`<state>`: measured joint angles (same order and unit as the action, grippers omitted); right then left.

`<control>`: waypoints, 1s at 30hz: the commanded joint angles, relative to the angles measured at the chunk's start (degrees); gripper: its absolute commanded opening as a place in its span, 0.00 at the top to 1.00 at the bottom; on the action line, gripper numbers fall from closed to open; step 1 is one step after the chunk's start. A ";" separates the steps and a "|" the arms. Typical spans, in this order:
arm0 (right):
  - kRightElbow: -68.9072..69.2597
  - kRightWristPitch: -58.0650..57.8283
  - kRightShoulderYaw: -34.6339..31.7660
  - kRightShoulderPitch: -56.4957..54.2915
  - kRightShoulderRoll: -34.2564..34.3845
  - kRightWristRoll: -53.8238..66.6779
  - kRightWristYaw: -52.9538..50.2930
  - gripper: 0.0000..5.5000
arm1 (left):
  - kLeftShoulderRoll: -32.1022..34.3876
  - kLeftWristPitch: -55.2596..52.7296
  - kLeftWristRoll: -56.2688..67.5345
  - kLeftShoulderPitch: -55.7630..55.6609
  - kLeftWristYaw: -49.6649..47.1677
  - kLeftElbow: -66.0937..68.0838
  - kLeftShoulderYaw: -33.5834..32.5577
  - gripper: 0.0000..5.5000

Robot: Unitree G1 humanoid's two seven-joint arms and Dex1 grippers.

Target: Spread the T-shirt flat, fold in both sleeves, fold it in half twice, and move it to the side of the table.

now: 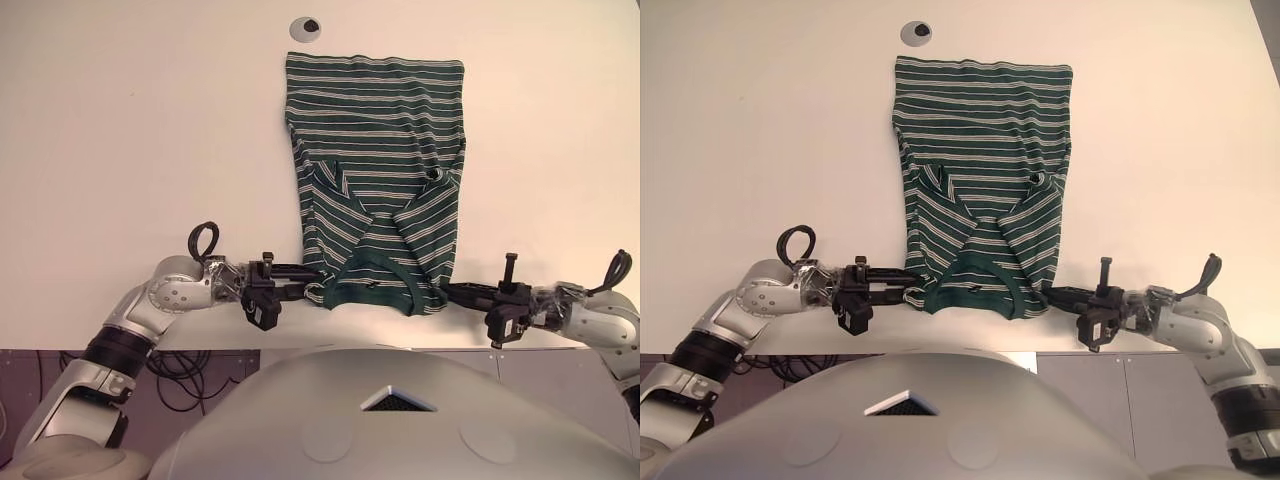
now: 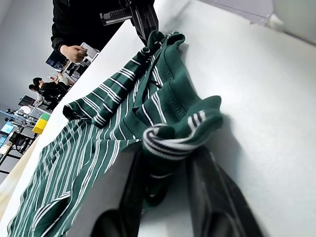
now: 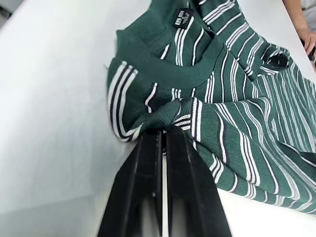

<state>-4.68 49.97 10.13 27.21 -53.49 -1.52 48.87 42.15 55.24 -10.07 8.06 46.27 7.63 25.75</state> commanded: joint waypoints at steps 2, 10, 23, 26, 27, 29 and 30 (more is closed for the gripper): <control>12.48 -19.35 1.95 8.06 -8.91 23.33 11.07 1.00 | 8.14 -21.45 15.73 3.66 12.62 -9.22 4.56 0.88; 23.75 -39.49 -10.03 14.51 -13.63 52.30 27.39 1.00 | 24.98 -51.14 50.08 9.74 31.52 -33.04 -0.15 1.00; 16.41 -54.41 -13.34 -7.93 5.09 42.32 4.19 1.00 | -2.88 -59.94 50.31 -7.48 10.55 -12.44 -14.28 1.00; 10.82 -56.71 -11.60 -15.54 9.63 37.32 -0.13 1.00 | -7.63 -59.52 44.72 -11.62 6.69 -4.89 -14.80 1.00; 8.73 -57.53 -11.13 -18.28 11.49 35.89 -2.00 1.00 | -9.35 -58.91 41.91 -13.62 4.80 -0.74 -14.79 1.00; 4.40 -60.69 -10.07 -24.80 15.38 33.57 -6.05 1.00 | -12.61 -57.56 37.97 -17.54 2.81 7.52 -15.11 1.00; 2.98 -61.95 -9.56 -27.47 16.91 32.46 -7.56 1.00 | -13.82 -56.93 36.70 -18.89 2.64 10.30 -15.34 1.00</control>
<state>0.65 -9.70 -0.31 4.60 -38.89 33.04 43.92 30.04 -2.74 29.18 -7.82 49.80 13.30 11.22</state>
